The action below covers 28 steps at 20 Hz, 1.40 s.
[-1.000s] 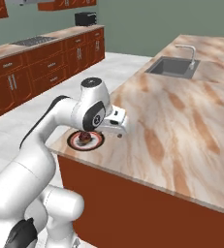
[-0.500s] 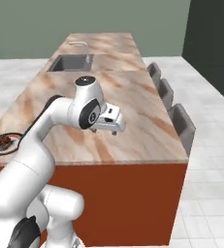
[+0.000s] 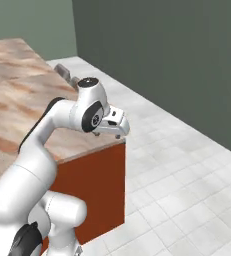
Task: Take the baked cake out of the oven and place it on the plate for cooling. Then close the oven door.
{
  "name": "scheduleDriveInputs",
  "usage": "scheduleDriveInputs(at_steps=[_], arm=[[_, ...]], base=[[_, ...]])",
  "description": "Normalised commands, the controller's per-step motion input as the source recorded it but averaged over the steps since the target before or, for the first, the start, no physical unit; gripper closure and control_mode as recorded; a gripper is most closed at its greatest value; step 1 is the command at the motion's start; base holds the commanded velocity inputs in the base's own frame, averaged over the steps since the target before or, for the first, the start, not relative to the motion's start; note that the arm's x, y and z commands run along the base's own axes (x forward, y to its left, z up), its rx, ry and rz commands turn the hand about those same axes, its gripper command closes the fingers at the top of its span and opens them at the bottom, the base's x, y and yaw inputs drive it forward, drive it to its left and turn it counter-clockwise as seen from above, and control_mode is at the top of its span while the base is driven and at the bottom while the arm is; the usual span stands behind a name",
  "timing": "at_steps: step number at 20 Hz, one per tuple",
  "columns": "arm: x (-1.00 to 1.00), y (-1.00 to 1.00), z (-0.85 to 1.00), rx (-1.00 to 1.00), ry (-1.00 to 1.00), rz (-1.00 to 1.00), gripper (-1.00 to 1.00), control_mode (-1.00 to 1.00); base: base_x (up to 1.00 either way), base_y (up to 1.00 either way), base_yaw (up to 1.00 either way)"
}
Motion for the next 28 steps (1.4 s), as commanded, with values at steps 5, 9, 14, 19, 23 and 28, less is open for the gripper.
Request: scheduleDriveInputs(at_steps=[5,9,14,19,23,28], arm=[[0.00,0.00,0.00,0.00,0.00,0.00,-1.00,1.00],[0.00,0.00,0.00,0.00,0.00,0.00,-1.00,1.00],[0.00,0.00,0.00,0.00,0.00,0.00,-1.00,1.00],[0.00,0.00,0.00,0.00,0.00,0.00,-1.00,1.00],[0.00,0.00,0.00,0.00,0.00,0.00,-1.00,1.00],[0.00,0.00,0.00,0.00,0.00,0.00,-1.00,1.00]], base=[[0.00,0.16,-0.76],[0.00,0.24,-0.73],[0.00,0.29,-0.72],[0.01,0.33,-0.73],[0.00,0.38,-0.74],[0.01,0.22,-0.70]])
